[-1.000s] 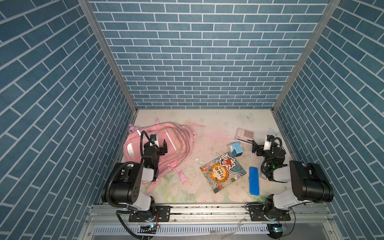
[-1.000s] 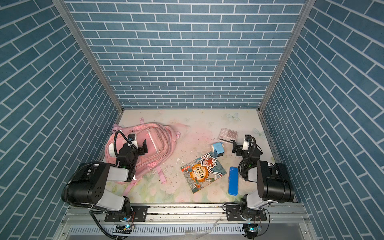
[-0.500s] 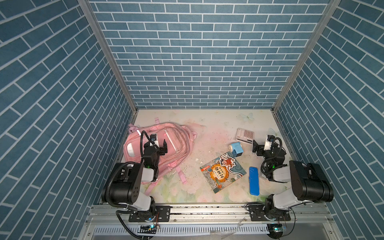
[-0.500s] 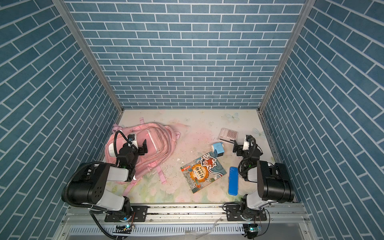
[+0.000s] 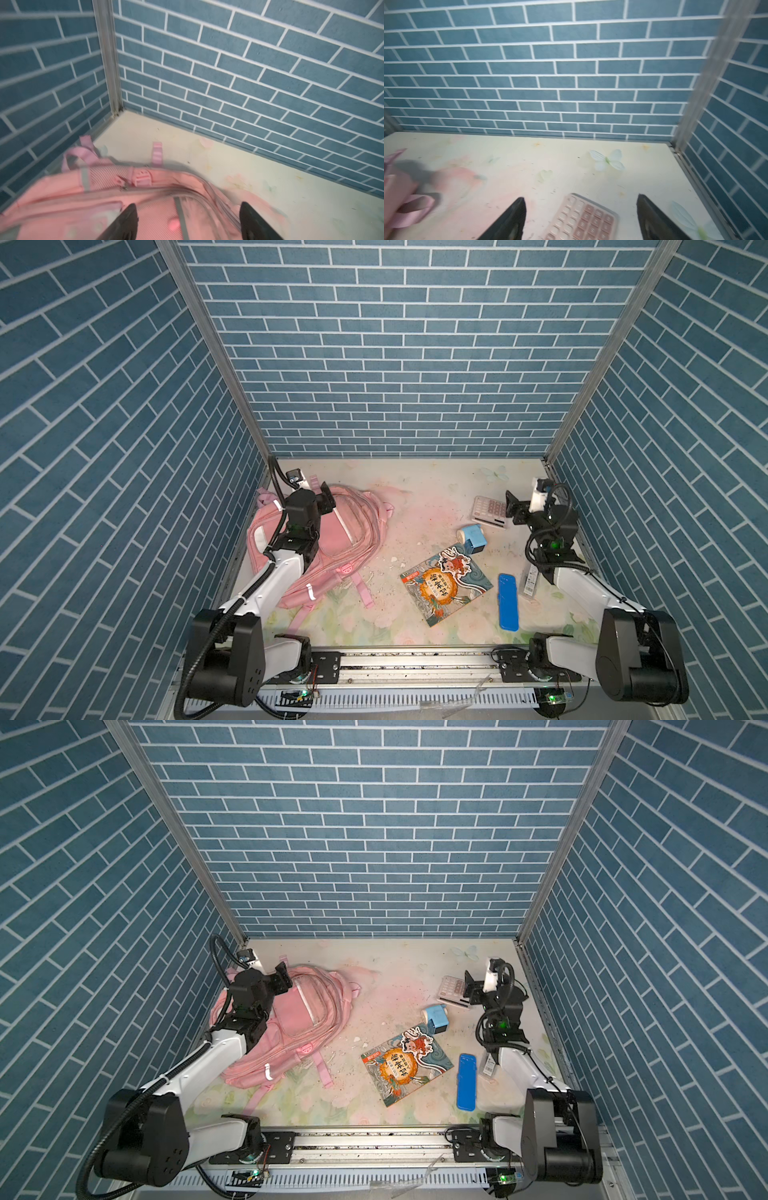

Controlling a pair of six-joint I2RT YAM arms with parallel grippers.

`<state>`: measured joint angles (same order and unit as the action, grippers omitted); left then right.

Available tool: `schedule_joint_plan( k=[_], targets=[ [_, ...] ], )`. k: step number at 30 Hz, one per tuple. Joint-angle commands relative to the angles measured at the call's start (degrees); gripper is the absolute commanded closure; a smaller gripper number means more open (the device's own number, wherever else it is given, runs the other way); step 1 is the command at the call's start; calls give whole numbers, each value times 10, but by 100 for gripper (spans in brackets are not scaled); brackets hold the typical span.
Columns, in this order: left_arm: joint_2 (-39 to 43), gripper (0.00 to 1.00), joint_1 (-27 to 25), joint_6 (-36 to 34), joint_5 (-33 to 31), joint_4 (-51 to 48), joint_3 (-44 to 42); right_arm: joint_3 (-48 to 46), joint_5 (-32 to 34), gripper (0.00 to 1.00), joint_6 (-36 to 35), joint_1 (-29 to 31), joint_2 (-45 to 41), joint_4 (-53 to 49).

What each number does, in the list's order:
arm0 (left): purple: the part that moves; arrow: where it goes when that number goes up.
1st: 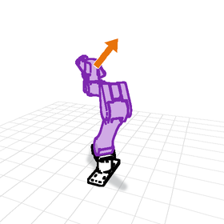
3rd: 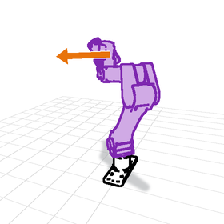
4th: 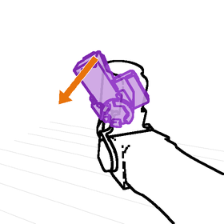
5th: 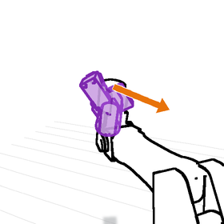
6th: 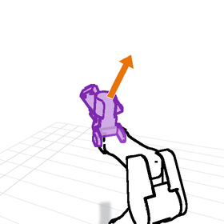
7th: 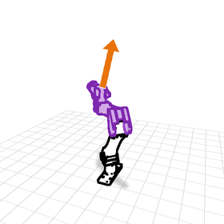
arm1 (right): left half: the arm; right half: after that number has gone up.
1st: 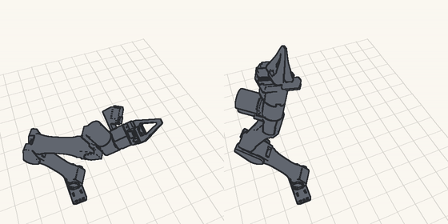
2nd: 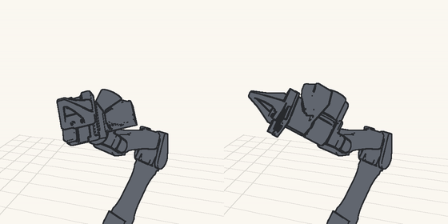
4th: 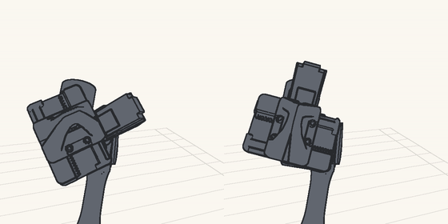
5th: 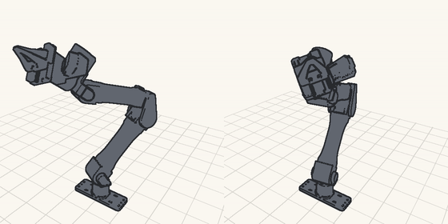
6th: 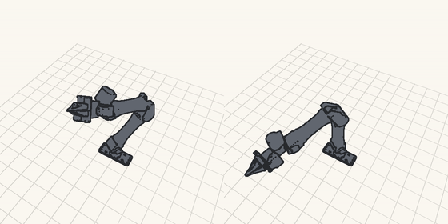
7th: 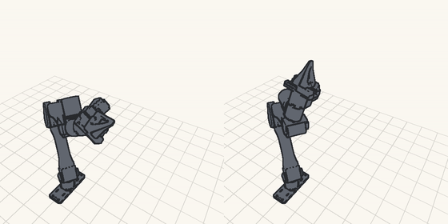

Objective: Pack the student bag
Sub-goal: 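Reach both grippers toward the pink backpack lying on the table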

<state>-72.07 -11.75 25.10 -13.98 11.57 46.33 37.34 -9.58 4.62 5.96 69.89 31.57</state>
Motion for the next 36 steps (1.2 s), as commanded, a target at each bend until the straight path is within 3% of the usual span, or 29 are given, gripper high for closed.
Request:
schedule_joint_plan(
  k=[1,4,10,19,23,26,28,36],
  targets=[
    [-60,23,-26,159,2,-202,51,41,-31,18,46,43,16,-153],
    [-134,23,-37,191,27,-238,116,78,-25,19,53,91,31,-192],
    [-247,24,-39,217,-1,-293,216,101,-48,19,44,157,61,-210],
    [-380,33,-37,162,-37,-356,308,122,-72,23,32,179,103,-236],
    [-401,48,-36,118,-24,-355,320,123,-81,26,25,180,103,-240],
    [-419,85,-41,47,-2,-375,356,129,-90,28,20,180,99,-249],
    [-425,99,-51,2,-9,-400,389,133,-95,28,20,180,94,-255],
    [-384,100,-136,-167,-85,-453,474,121,-123,30,40,189,67,-248]
  ],
)
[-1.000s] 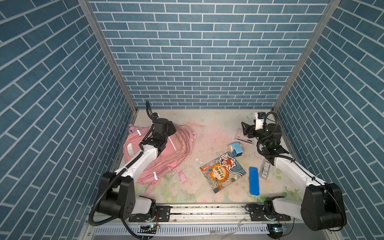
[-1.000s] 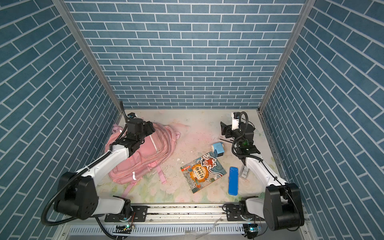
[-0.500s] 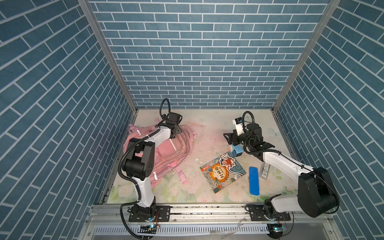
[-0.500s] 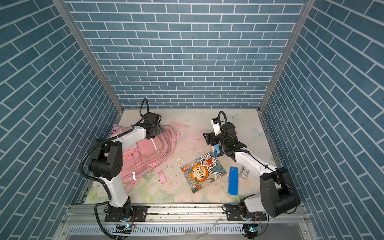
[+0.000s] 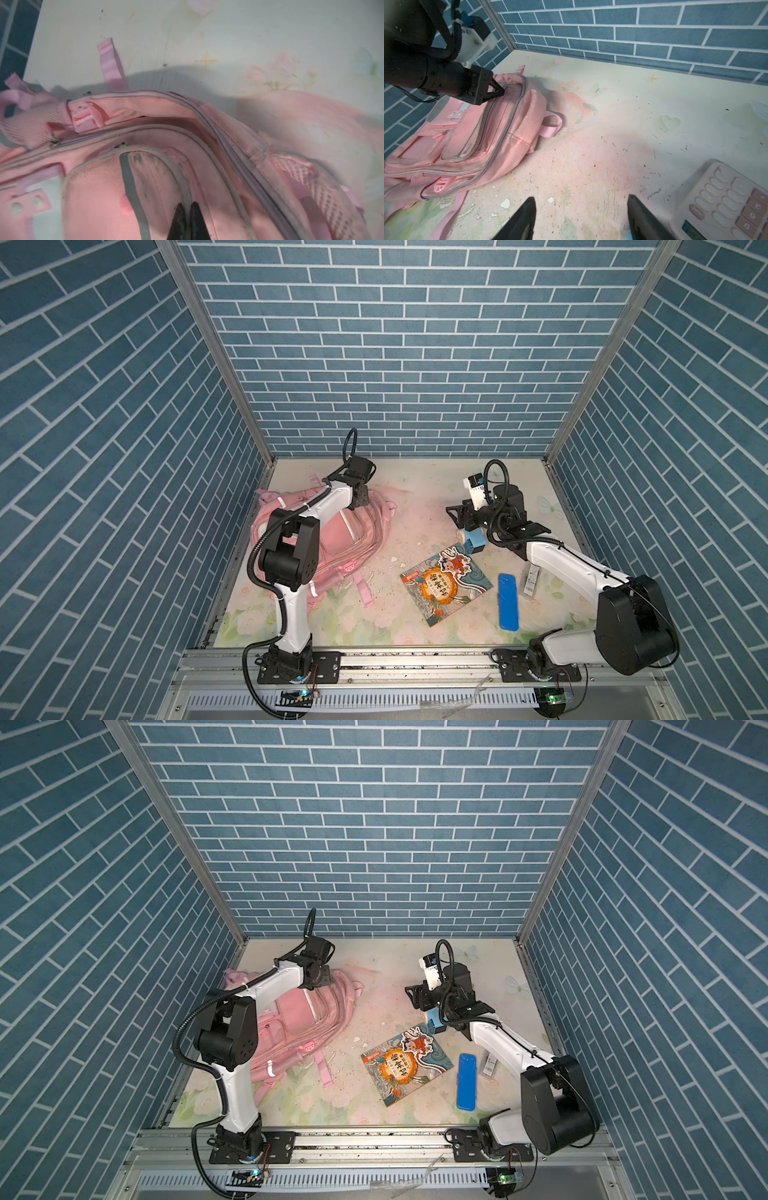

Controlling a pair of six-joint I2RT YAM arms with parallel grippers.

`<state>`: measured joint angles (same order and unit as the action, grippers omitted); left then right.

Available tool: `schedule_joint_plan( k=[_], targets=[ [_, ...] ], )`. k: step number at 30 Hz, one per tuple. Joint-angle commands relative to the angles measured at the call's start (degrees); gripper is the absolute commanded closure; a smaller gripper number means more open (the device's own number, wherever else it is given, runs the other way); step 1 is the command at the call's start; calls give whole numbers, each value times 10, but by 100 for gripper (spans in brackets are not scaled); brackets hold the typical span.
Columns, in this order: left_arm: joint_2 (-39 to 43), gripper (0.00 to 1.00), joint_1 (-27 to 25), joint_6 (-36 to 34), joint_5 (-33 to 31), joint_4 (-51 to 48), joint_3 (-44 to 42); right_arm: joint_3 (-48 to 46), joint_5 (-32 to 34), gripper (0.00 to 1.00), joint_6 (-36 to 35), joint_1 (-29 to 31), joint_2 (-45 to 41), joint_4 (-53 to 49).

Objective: Pack the student bag
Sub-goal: 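Reach both grippers toward the pink backpack lying on the table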

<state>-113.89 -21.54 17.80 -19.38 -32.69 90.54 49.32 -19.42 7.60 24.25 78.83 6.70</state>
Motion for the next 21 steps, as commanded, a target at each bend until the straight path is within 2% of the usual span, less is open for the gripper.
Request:
schedule_joint_plan(
  k=[1,7,10,16,21],
  targets=[
    [44,100,-46,-108,-37,-12,37,-2,-27,31,15,8,-25,6],
    [92,100,-89,-195,-75,-31,82,-3,-13,31,35,29,-32,20],
    [119,100,-106,-230,-67,-36,94,0,-4,32,46,38,-26,26],
    [185,100,-158,-332,-60,-2,59,8,23,35,85,79,-1,52],
    [224,100,-187,-413,-35,29,19,-4,31,38,89,140,5,105]
  ],
)
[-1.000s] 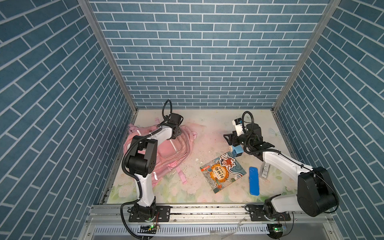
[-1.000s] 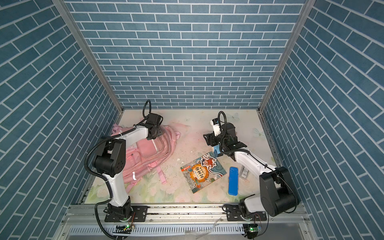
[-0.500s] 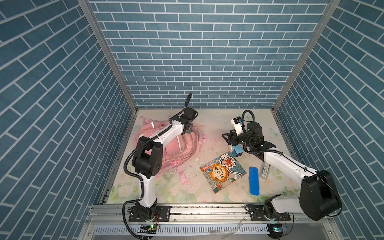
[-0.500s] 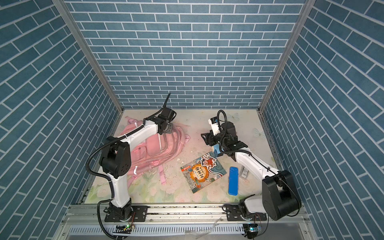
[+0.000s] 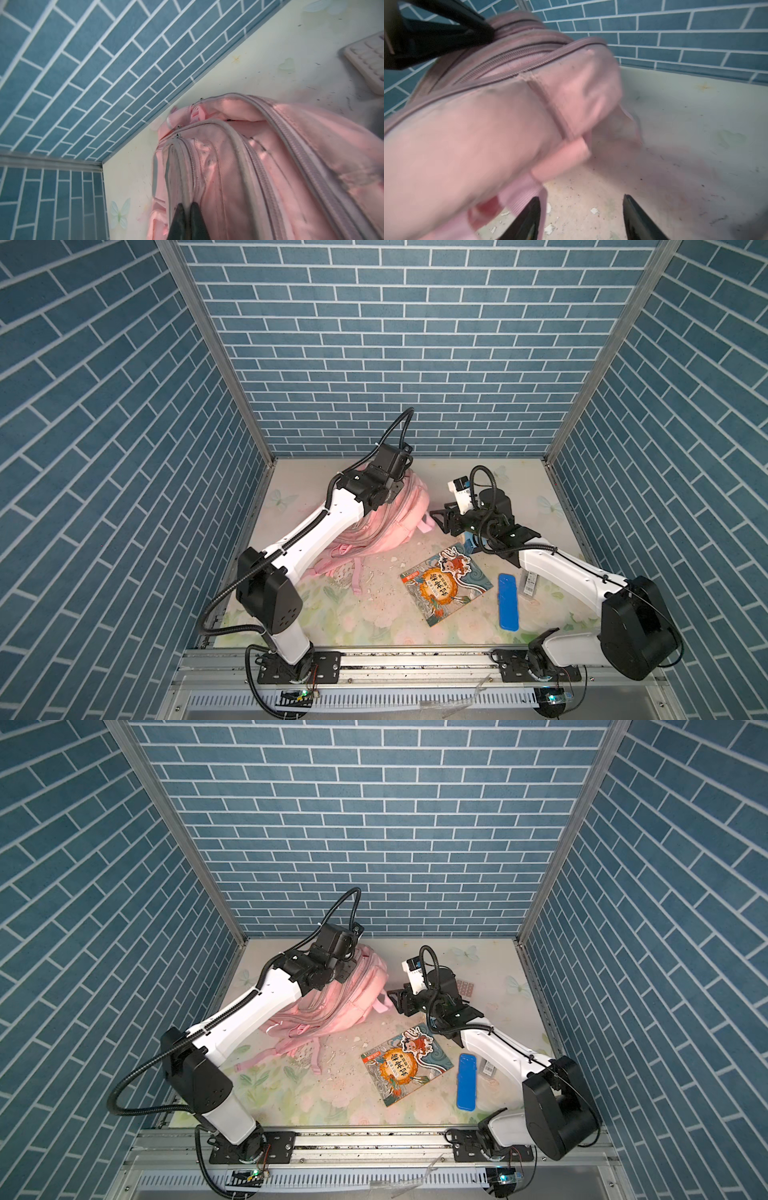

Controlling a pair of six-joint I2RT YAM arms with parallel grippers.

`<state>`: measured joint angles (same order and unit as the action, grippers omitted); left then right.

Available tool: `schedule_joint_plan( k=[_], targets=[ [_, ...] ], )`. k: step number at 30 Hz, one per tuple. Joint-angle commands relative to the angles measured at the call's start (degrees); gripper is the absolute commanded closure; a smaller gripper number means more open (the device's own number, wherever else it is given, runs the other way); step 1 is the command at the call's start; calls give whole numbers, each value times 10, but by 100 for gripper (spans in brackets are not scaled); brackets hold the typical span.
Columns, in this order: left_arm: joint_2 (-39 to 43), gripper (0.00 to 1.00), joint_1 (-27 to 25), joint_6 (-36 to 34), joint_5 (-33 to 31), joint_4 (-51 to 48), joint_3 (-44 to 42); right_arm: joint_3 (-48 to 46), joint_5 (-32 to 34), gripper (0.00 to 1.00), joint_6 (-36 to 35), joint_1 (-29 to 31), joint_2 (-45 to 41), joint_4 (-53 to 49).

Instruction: Pack the student bag

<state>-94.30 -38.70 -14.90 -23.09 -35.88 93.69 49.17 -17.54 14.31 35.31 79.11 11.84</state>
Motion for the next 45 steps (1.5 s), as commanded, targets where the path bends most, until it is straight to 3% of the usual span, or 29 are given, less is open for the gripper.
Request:
schedule_joint_plan(
  k=[1,4,10,15,18,21,25,31,36,39,45],
  targets=[
    [33,100,-19,-100,9,69,-18,-9,7,38,18,40,1,69],
    [51,100,-21,-135,29,95,-36,-20,-1,38,-3,78,1,96],
    [106,100,-9,-196,64,130,-120,-75,74,38,-32,99,-69,93],
    [185,100,27,-253,162,183,-223,-227,88,29,-61,71,-183,221],
    [193,100,39,-254,173,162,-240,-237,98,28,-32,31,-210,193],
    [203,100,48,-232,180,143,-264,-212,116,29,-18,19,-197,152],
    [237,100,53,-213,178,151,-332,-168,88,31,18,19,-133,139],
    [250,100,74,-135,181,123,-377,-125,102,31,59,19,-61,128],
    [245,38,75,-12,195,115,-359,-102,103,28,59,17,-44,104],
    [228,29,74,91,211,109,-315,-103,103,27,61,13,-50,101],
    [127,27,76,322,143,115,-235,-105,98,27,62,1,-42,100]
  ],
)
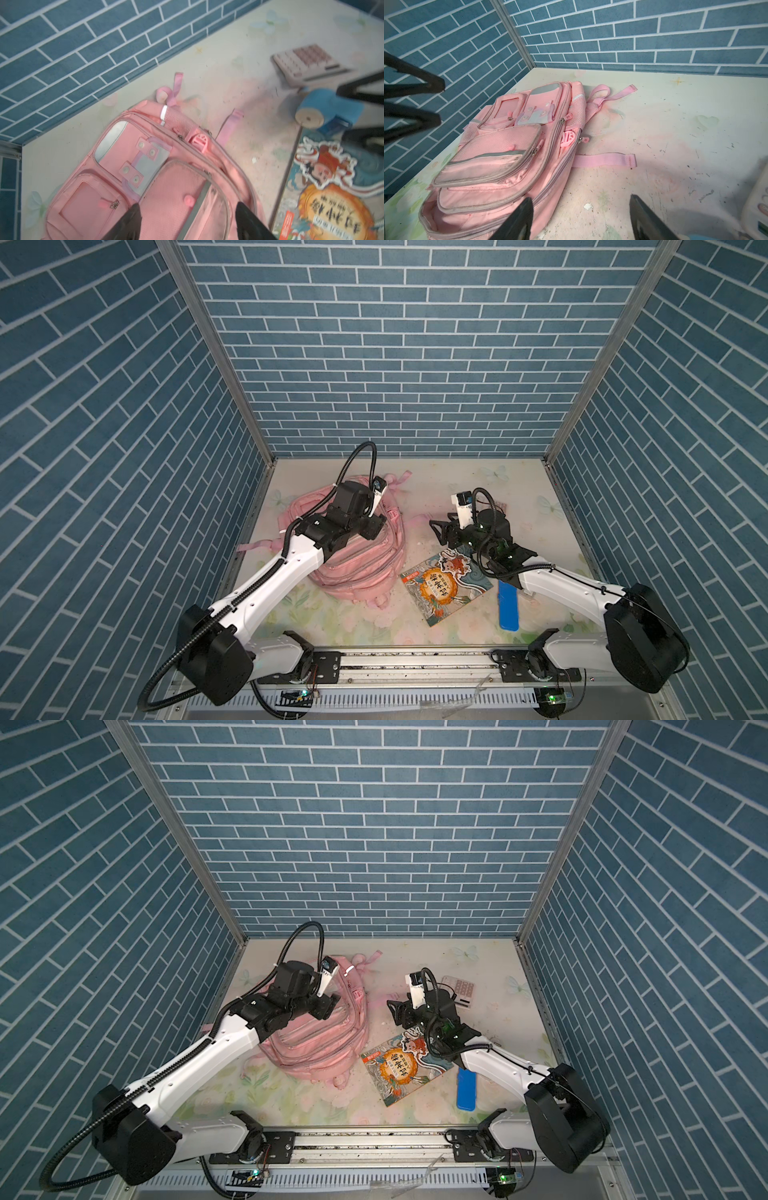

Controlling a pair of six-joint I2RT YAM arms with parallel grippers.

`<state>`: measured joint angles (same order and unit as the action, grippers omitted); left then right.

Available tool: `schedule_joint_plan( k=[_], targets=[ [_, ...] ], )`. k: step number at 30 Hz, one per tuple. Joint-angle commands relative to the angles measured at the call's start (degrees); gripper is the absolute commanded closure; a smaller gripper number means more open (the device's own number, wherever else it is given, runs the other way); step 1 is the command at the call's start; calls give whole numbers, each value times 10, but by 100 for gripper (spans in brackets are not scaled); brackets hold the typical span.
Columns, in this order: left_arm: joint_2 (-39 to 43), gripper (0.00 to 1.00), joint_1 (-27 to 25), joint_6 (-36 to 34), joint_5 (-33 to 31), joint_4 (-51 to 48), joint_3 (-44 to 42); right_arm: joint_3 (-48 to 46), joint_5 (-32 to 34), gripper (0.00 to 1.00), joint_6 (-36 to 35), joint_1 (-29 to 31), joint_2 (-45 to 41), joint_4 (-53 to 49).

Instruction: Pack the student bag

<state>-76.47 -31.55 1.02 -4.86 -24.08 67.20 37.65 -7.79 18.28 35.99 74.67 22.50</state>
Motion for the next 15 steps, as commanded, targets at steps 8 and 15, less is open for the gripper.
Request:
schedule_joint_plan(
  k=[8,15],
  targets=[
    [-271,28,18,312,-83,-103,190,27,-2,27,5,-9,22,-32],
    [-385,29,37,352,-115,-132,285,29,-35,28,4,-11,47,-31]
  ],
)
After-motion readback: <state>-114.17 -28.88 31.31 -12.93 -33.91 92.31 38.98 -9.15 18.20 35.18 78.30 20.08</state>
